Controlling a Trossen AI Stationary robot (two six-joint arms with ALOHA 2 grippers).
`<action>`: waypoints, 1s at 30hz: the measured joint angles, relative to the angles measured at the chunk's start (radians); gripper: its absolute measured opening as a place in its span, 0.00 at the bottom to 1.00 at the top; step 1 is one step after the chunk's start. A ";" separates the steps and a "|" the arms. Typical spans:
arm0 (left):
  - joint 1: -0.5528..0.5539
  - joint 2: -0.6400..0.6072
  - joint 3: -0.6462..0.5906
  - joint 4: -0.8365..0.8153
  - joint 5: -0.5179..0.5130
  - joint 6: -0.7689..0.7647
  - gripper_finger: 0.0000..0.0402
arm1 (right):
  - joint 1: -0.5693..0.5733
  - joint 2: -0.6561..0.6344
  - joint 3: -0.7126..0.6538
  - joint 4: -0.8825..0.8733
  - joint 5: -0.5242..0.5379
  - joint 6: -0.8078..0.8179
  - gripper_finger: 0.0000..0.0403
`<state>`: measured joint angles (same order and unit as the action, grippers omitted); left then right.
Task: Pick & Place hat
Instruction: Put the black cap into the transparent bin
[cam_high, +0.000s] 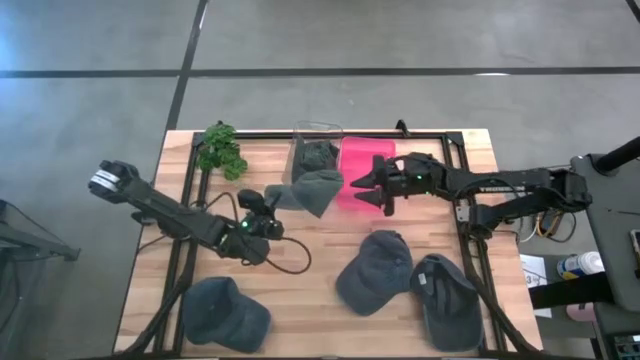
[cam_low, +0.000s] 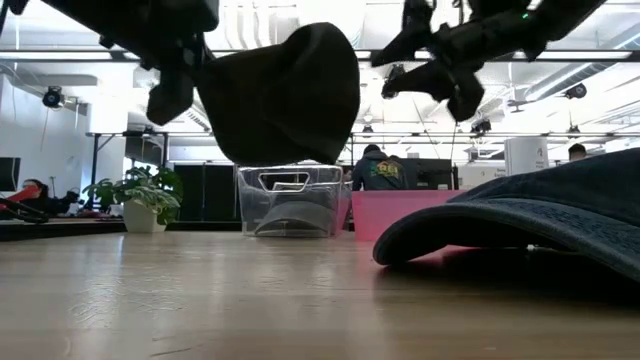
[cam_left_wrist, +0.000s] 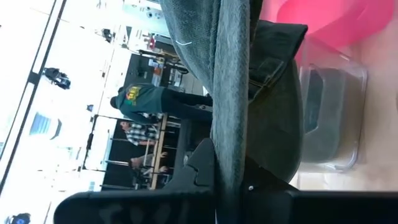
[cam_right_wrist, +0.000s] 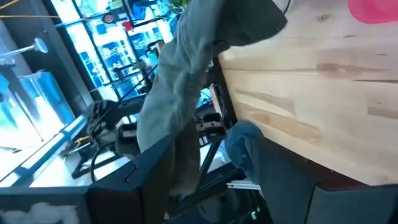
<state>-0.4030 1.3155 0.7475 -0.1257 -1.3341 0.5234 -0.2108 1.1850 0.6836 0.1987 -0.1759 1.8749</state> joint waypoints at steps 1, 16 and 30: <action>-0.001 0.012 0.000 0.021 -0.002 0.001 0.01 | -0.007 0.021 0.007 0.008 -0.010 0.002 0.51; -0.032 0.064 0.000 0.069 -0.107 0.057 0.01 | -0.058 0.208 0.033 0.231 -0.074 0.061 0.51; -0.022 0.134 0.000 0.069 -0.037 0.031 0.01 | -0.070 0.257 0.077 0.317 -0.063 0.052 0.49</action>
<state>-0.4246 1.4496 0.7475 -0.0569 -1.3714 0.5549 -0.2813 1.4422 0.7603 0.5152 -0.2384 1.9270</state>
